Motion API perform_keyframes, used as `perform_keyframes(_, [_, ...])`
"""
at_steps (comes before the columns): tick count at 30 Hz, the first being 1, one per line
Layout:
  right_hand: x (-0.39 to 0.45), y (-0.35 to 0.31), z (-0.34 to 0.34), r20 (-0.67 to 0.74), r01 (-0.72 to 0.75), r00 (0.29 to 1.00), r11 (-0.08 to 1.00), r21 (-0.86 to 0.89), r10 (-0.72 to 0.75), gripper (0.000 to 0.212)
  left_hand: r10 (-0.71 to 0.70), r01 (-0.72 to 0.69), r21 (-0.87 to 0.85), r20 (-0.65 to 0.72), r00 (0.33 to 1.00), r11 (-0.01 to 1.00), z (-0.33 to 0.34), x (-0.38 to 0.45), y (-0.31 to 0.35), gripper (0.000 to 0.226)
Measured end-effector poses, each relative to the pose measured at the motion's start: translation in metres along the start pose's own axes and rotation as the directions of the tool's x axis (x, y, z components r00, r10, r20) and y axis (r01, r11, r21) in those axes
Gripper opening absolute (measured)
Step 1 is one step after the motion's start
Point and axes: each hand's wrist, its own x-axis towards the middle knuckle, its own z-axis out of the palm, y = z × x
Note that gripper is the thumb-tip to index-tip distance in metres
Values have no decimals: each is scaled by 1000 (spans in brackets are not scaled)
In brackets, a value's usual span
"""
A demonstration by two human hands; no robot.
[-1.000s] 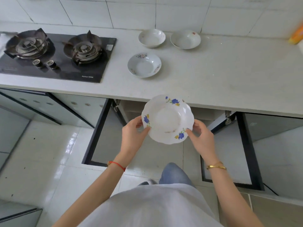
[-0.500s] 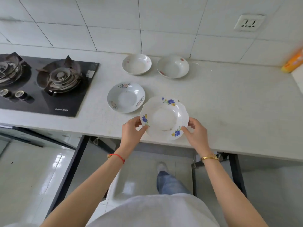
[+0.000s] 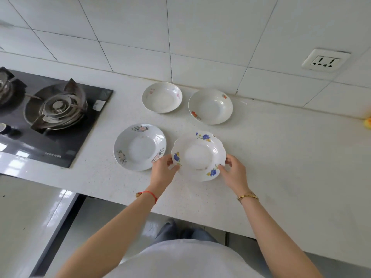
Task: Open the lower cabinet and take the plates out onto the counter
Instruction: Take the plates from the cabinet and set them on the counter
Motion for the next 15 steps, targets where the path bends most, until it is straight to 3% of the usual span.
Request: perform_keyframes(15, [24, 17, 6, 56, -97, 993, 994, -52, 99, 30, -39, 23, 169, 91, 995, 985, 18, 29, -7, 30])
